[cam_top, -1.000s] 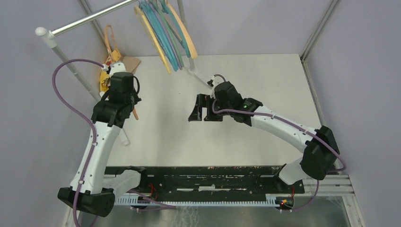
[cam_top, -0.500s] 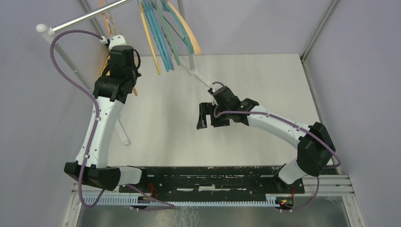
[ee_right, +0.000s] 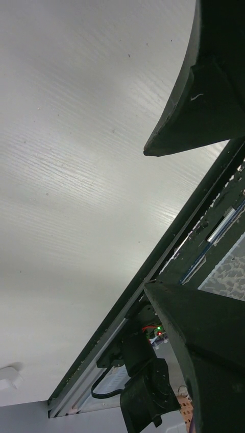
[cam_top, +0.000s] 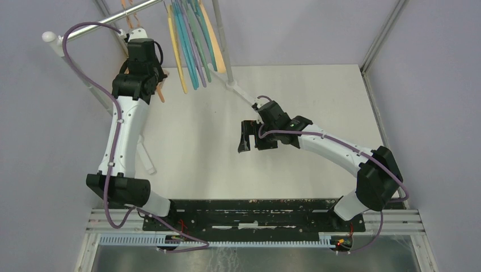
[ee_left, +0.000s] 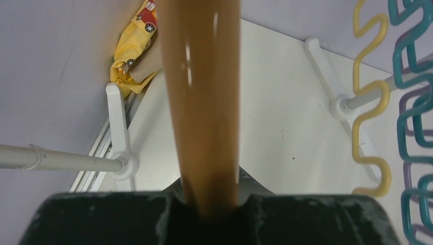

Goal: Organize the hangers

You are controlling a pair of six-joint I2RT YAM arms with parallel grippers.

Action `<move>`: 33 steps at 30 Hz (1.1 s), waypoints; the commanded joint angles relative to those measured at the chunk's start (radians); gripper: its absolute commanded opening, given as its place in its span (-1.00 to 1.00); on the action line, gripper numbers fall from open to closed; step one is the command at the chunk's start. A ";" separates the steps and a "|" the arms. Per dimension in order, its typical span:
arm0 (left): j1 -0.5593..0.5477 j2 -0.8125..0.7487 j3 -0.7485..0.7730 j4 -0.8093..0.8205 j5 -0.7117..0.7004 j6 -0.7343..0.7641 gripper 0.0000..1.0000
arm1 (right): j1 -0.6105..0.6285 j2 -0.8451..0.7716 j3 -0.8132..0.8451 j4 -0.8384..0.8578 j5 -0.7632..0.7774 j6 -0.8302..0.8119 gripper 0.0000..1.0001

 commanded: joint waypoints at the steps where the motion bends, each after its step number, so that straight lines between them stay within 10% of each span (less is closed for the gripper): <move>1: 0.039 0.053 0.113 0.034 0.061 0.002 -0.94 | -0.008 -0.030 0.018 0.011 -0.004 -0.016 1.00; 8: 0.100 0.167 0.190 -0.027 0.139 -0.006 -0.94 | -0.011 -0.031 -0.026 0.032 -0.012 -0.001 1.00; 15: 0.108 0.036 -0.123 0.110 0.225 -0.012 -0.94 | -0.014 -0.023 -0.051 0.038 -0.004 -0.009 1.00; 21: 0.108 -0.154 -0.357 0.205 0.320 0.027 0.18 | -0.014 -0.065 -0.066 -0.007 0.108 -0.078 1.00; 23: 0.108 -0.207 -0.408 0.207 0.332 0.035 0.92 | -0.014 -0.087 -0.071 -0.029 0.151 -0.105 1.00; 33: 0.107 -0.520 -0.769 0.275 0.465 -0.040 0.98 | -0.014 -0.229 -0.173 -0.020 0.279 -0.204 1.00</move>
